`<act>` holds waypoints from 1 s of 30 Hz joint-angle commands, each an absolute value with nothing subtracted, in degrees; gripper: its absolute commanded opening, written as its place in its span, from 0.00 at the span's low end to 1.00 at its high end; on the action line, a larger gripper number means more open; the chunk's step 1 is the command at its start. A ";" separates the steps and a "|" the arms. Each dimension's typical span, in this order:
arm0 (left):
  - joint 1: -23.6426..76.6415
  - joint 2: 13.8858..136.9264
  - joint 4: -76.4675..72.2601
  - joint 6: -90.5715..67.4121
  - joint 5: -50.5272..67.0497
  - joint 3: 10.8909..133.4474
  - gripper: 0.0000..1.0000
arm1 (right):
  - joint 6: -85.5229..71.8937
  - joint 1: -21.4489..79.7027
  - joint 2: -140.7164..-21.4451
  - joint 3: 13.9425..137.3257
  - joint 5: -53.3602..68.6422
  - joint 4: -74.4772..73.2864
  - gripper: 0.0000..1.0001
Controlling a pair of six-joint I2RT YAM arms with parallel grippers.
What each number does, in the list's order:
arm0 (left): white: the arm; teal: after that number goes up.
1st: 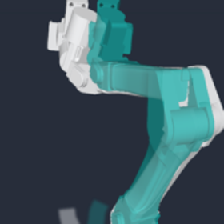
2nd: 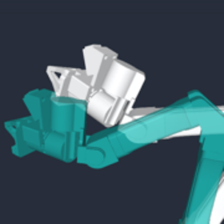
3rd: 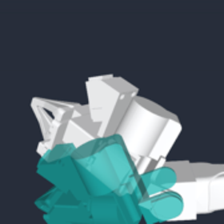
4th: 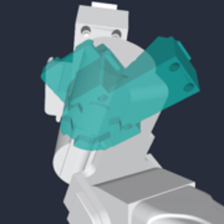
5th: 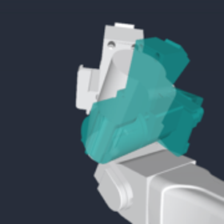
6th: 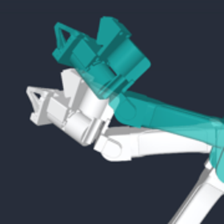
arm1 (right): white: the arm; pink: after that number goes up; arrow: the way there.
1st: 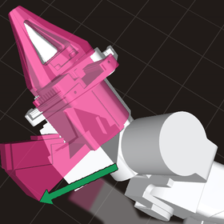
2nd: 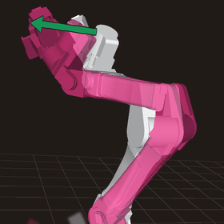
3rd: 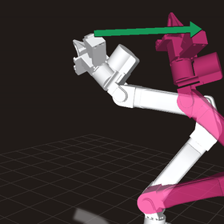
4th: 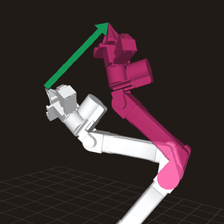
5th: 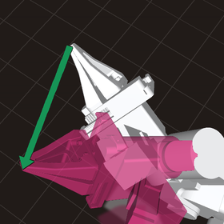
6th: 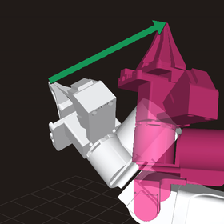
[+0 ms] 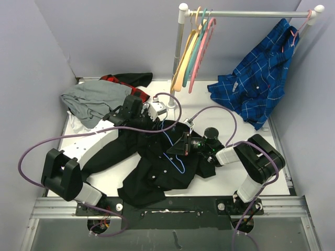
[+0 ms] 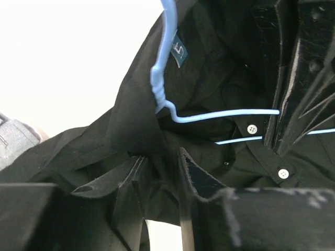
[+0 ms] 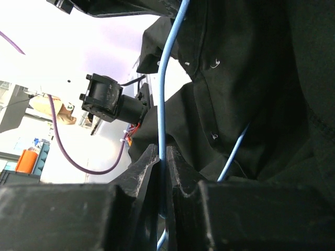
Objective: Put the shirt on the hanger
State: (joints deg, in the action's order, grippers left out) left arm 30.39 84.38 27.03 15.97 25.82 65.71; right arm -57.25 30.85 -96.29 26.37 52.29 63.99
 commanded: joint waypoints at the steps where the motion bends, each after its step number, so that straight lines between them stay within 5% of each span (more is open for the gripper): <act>1: 30.67 85.60 25.78 17.45 23.62 68.28 0.39 | -53.47 31.36 -95.03 27.87 52.95 63.22 0.00; 3: 31.07 84.77 27.92 17.95 23.32 69.34 0.77 | -53.39 31.13 -95.25 27.63 52.66 63.28 0.00; 5: 31.17 82.39 29.19 20.72 24.02 68.91 0.96 | -52.99 30.69 -95.27 27.37 52.39 62.97 0.00; 10: 27.17 76.99 33.55 34.07 30.42 69.13 0.98 | -52.31 29.71 -96.15 26.98 52.59 62.93 0.00; 15: 13.76 78.35 39.07 49.75 56.15 73.32 0.98 | -52.68 29.73 -97.75 27.33 52.74 63.45 0.00; 18: 9.31 79.41 40.05 60.15 61.85 72.77 0.98 | -53.79 29.83 -98.34 27.08 52.66 65.15 0.00; 30: 5.95 105.10 69.66 85.02 74.60 92.18 0.98 | -52.40 30.13 -98.33 31.54 52.85 58.18 0.00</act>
